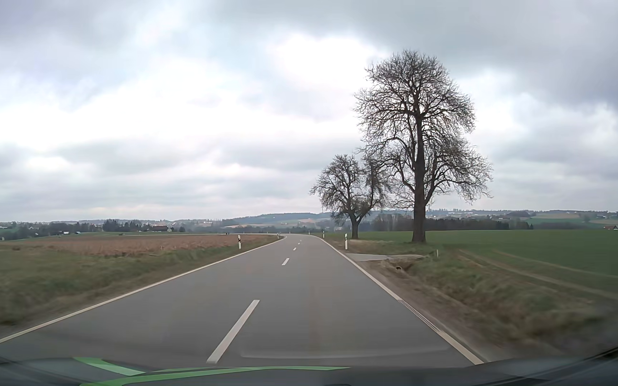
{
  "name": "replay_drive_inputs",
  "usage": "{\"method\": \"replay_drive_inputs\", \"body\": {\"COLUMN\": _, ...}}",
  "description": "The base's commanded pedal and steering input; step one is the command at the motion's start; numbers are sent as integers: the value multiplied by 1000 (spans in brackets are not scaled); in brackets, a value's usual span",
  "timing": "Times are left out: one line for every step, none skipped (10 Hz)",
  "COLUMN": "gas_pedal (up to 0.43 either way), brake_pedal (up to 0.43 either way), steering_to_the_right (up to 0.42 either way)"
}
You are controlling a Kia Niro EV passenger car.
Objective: Follow the waypoints while adhering to traffic rules and regulations
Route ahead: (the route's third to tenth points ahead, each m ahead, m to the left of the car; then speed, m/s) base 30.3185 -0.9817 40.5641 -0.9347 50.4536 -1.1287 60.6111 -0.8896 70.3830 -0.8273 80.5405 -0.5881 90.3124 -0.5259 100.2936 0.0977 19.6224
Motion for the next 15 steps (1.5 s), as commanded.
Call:
{"method": "replay_drive_inputs", "body": {"gas_pedal": 130, "brake_pedal": 0, "steering_to_the_right": -4}}
{"method": "replay_drive_inputs", "body": {"gas_pedal": 130, "brake_pedal": 0, "steering_to_the_right": 0}}
{"method": "replay_drive_inputs", "body": {"gas_pedal": 130, "brake_pedal": 0, "steering_to_the_right": 2}}
{"method": "replay_drive_inputs", "body": {"gas_pedal": 130, "brake_pedal": 0, "steering_to_the_right": 3}}
{"method": "replay_drive_inputs", "body": {"gas_pedal": 130, "brake_pedal": 0, "steering_to_the_right": 4}}
{"method": "replay_drive_inputs", "body": {"gas_pedal": 130, "brake_pedal": 0, "steering_to_the_right": 3}}
{"method": "replay_drive_inputs", "body": {"gas_pedal": 130, "brake_pedal": 0, "steering_to_the_right": 3}}
{"method": "replay_drive_inputs", "body": {"gas_pedal": 130, "brake_pedal": 0, "steering_to_the_right": 3}}
{"method": "replay_drive_inputs", "body": {"gas_pedal": 130, "brake_pedal": 0, "steering_to_the_right": 2}}
{"method": "replay_drive_inputs", "body": {"gas_pedal": 130, "brake_pedal": 0, "steering_to_the_right": 0}}
{"method": "replay_drive_inputs", "body": {"gas_pedal": 130, "brake_pedal": 0, "steering_to_the_right": 0}}
{"method": "replay_drive_inputs", "body": {"gas_pedal": 130, "brake_pedal": 0, "steering_to_the_right": 0}}
{"method": "replay_drive_inputs", "body": {"gas_pedal": 130, "brake_pedal": 0, "steering_to_the_right": 0}}
{"method": "replay_drive_inputs", "body": {"gas_pedal": 130, "brake_pedal": 0, "steering_to_the_right": 0}}
{"method": "replay_drive_inputs", "body": {"gas_pedal": 130, "brake_pedal": 0, "steering_to_the_right": 0}}
